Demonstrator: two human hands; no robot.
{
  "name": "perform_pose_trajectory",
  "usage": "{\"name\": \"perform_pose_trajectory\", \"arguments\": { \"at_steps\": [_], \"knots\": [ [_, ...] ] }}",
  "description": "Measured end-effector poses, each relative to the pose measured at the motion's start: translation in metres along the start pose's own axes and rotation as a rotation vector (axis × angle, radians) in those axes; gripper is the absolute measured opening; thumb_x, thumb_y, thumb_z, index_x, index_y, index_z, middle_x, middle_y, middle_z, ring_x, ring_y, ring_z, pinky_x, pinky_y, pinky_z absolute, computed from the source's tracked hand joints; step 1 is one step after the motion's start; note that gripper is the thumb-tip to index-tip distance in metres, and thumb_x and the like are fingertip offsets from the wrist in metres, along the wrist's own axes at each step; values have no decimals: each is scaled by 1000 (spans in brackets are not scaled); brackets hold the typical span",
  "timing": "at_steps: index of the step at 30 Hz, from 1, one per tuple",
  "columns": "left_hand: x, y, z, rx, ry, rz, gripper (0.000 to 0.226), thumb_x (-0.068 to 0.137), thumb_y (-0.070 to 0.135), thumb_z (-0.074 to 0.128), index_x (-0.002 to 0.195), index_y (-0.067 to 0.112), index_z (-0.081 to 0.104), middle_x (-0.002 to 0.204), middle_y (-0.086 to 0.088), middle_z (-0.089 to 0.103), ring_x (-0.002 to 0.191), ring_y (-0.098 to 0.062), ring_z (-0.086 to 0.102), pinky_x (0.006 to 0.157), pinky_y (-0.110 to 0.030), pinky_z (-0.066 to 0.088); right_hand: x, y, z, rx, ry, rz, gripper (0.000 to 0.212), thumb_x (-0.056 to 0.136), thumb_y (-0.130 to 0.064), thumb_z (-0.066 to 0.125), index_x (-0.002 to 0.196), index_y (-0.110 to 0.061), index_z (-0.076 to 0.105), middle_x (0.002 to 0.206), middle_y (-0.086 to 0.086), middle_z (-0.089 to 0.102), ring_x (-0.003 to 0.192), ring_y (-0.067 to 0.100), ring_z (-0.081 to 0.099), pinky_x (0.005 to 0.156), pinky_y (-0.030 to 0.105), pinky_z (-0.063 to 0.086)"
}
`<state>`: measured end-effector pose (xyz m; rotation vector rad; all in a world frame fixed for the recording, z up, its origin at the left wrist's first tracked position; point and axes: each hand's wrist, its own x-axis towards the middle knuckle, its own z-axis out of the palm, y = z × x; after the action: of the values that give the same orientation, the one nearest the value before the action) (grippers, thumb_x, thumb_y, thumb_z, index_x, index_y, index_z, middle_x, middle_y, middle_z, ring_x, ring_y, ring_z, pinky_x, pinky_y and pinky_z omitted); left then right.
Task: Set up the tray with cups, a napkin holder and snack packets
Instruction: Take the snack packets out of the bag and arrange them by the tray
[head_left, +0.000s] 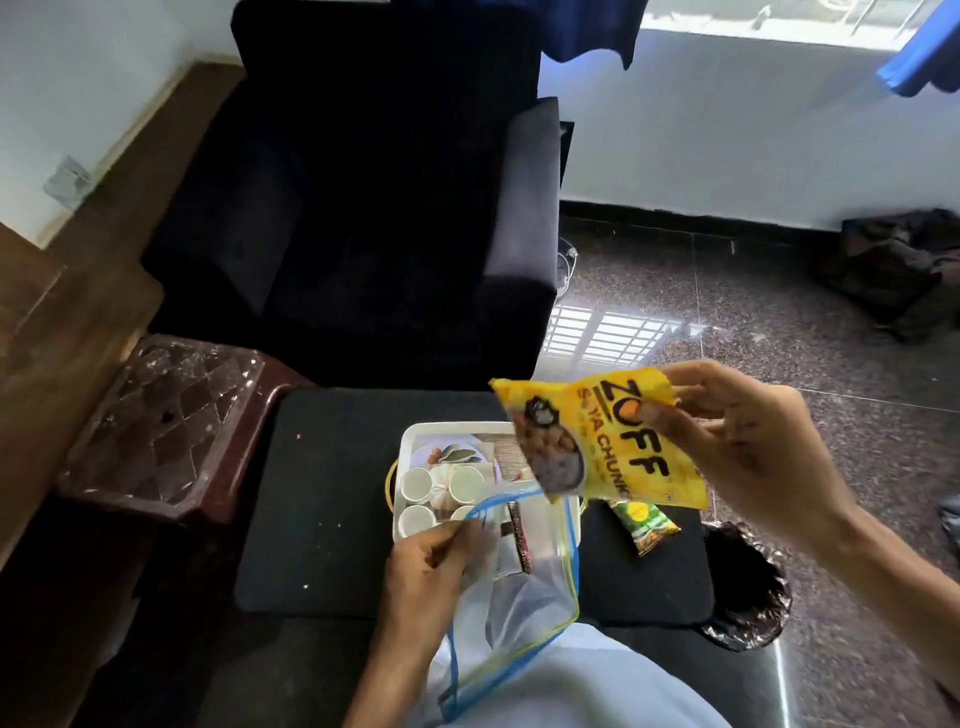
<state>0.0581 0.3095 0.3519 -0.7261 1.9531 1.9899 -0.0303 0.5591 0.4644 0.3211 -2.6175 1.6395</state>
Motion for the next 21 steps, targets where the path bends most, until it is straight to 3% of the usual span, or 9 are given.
{"name": "perform_pose_trajectory", "arguments": {
  "at_steps": [3, 4, 6, 10, 15, 18, 21],
  "knots": [
    [-8, 2, 12, 49, 25, 46, 31, 80, 44, 69, 87, 18, 84, 87, -12, 82, 82, -11, 70, 74, -35, 57, 7, 32, -19, 132, 36, 218, 22, 85, -18, 70, 105, -10, 72, 93, 4, 79, 81, 13, 77, 61, 24, 61],
    [-11, 1, 14, 52, 39, 56, 27, 82, 41, 69, 90, 20, 85, 91, -10, 83, 90, -15, 75, 80, -40, 61, 9, 48, -24, 185, 50, 293, 18, 87, -15, 69, 105, -12, 71, 93, 4, 79, 82, 13, 77, 60, 21, 59],
    [-16, 0, 19, 39, 72, 58, 28, 81, 40, 69, 97, 22, 84, 96, -3, 83, 99, -19, 77, 85, -35, 64, 12, 85, -29, 305, 87, 441, 14, 91, -10, 66, 104, -15, 71, 95, 1, 80, 83, 11, 77, 60, 19, 58],
    [-29, 3, 34, -8, 138, 52, 24, 84, 34, 68, 97, 23, 84, 97, -4, 83, 97, -15, 78, 81, -23, 62, 14, 180, -21, 378, 170, 670, 17, 92, -11, 69, 109, -9, 68, 94, 7, 79, 83, 16, 77, 65, 32, 63],
    [-44, 3, 59, -149, 255, -36, 23, 80, 23, 65, 84, 11, 85, 91, -17, 82, 88, -25, 80, 75, -23, 64, 14, 280, 16, 442, 338, 924, 24, 94, -7, 66, 116, 2, 63, 86, 10, 75, 69, 17, 73, 54, 26, 58],
    [-54, -1, 72, -162, 316, -74, 25, 78, 20, 64, 85, 4, 82, 90, -21, 81, 85, -27, 81, 68, -22, 64, 12, 323, 38, 479, 419, 1064, 28, 94, -6, 65, 121, 4, 62, 101, 20, 72, 85, 26, 70, 63, 33, 60],
    [-63, -7, 77, -136, 355, -107, 24, 80, 21, 65, 87, 8, 84, 93, -20, 81, 90, -28, 80, 70, -23, 63, 10, 353, 52, 448, 448, 1221, 30, 94, -6, 65, 124, -3, 64, 119, 21, 67, 93, 25, 72, 80, 38, 62]
  ]
}}
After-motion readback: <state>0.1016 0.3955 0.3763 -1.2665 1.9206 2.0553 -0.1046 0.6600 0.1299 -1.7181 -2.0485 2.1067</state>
